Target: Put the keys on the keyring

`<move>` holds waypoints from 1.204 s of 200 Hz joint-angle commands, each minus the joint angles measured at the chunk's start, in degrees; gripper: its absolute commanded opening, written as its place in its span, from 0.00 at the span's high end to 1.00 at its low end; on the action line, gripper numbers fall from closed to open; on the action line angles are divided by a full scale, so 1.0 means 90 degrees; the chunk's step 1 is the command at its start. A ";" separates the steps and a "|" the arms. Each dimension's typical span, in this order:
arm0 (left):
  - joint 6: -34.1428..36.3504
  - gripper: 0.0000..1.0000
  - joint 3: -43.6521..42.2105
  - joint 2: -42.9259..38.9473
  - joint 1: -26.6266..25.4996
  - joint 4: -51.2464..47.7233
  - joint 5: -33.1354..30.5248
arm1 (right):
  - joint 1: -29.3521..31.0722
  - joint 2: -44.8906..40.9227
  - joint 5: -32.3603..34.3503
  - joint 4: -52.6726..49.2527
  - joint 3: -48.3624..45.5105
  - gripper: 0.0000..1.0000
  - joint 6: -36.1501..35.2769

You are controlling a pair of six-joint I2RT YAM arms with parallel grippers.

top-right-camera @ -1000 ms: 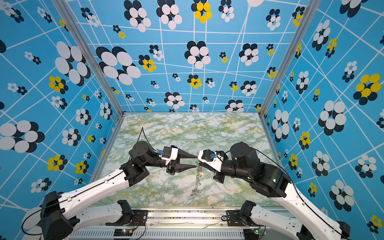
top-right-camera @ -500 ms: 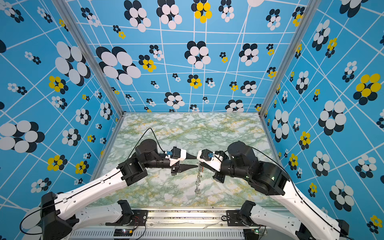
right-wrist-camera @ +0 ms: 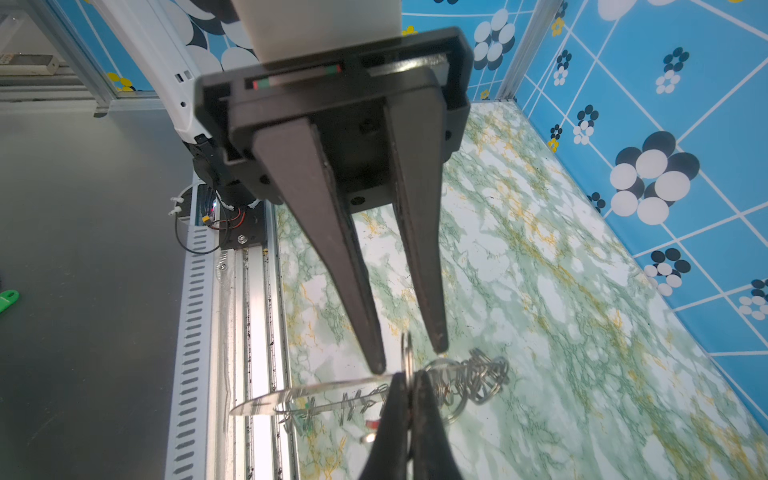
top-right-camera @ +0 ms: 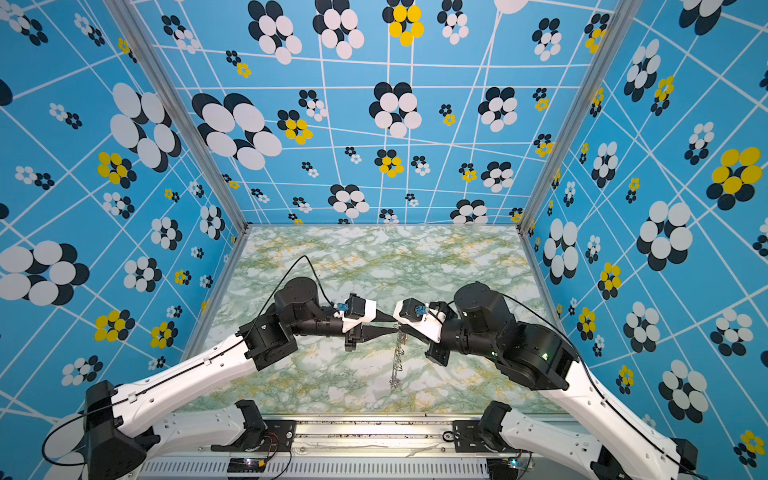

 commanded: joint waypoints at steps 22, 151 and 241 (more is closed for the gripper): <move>0.0162 0.81 0.0248 0.0068 -0.0071 -0.0057 0.0100 | 0.0043 0.0032 -0.0203 0.0304 0.0200 1.00 -0.0021; 0.0523 1.00 0.0270 0.0099 -0.0169 -0.0259 0.0033 | 0.0044 0.0051 -0.0320 0.0353 0.0277 1.00 -0.0001; -0.0109 1.00 -0.0133 -0.0315 0.0146 0.1013 0.0326 | 0.0045 -0.0222 0.0243 0.0137 0.0178 0.66 0.0019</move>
